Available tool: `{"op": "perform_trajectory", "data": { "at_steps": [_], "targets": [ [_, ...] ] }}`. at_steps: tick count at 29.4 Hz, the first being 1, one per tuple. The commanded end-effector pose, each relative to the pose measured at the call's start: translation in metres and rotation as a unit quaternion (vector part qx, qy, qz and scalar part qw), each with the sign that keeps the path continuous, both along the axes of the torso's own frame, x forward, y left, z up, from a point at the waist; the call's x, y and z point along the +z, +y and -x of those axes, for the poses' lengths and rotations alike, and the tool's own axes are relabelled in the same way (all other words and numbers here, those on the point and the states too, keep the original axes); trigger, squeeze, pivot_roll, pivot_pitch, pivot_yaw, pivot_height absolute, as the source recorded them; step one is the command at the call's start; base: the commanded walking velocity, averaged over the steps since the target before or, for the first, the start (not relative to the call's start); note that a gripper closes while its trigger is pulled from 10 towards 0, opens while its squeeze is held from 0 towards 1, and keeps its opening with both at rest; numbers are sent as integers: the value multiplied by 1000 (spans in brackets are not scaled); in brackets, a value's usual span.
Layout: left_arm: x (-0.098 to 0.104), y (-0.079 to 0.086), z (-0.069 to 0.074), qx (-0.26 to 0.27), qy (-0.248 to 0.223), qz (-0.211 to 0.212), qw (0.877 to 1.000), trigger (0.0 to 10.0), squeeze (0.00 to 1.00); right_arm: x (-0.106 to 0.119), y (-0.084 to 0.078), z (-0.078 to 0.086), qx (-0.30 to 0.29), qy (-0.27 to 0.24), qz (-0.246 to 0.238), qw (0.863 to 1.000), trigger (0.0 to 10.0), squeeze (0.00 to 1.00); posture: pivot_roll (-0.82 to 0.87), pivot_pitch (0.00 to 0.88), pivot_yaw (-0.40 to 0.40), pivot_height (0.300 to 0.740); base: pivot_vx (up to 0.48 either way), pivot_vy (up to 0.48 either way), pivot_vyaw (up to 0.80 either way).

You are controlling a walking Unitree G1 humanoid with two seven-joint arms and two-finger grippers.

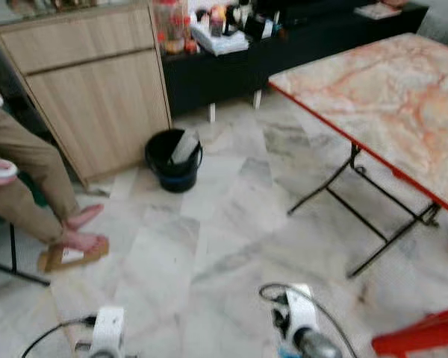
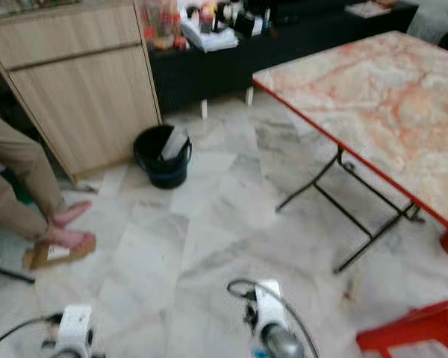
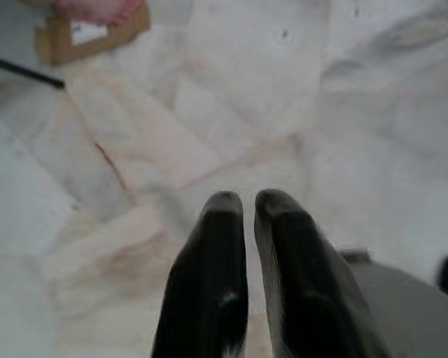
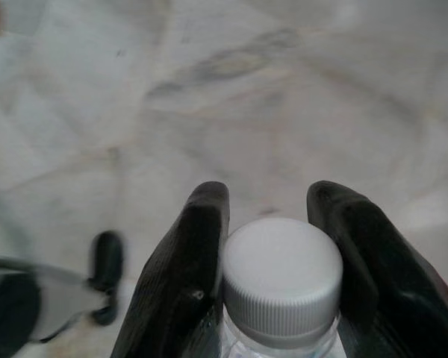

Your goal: Picking trash to rubbish bin

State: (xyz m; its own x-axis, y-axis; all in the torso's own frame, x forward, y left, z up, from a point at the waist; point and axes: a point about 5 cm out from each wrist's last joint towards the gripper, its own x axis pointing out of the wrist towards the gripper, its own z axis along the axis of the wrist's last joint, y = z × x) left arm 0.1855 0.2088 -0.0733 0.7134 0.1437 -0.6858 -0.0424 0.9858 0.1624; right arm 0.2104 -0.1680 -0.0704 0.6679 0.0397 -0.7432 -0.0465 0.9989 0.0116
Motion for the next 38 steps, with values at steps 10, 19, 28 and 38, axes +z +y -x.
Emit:
{"op": "perform_trajectory", "data": {
  "at_steps": [10,19,28,38],
  "targets": [
    [1,13,3,2,10,-19,1000,10000,0,4,16,-9,5,-12,-23,1000,10000,0,124,126,-6,740,418,0,0],
    [-1,17,7,3,17,-22,1000,10000,0,3,14,-6,8,-10,-10,1000,10000,0,116,111,1,740,416,0,415],
    [1,17,4,0,14,-23,1000,10000,0,0,8,-2,-4,-2,-14,1000,10000,0,111,84,10,740,414,0,0],
    [3,21,2,0,14,-27,1000,10000,0,-2,12,2,-4,5,-17,1000,10000,0,115,64,14,740,412,0,0]
  ]
}}
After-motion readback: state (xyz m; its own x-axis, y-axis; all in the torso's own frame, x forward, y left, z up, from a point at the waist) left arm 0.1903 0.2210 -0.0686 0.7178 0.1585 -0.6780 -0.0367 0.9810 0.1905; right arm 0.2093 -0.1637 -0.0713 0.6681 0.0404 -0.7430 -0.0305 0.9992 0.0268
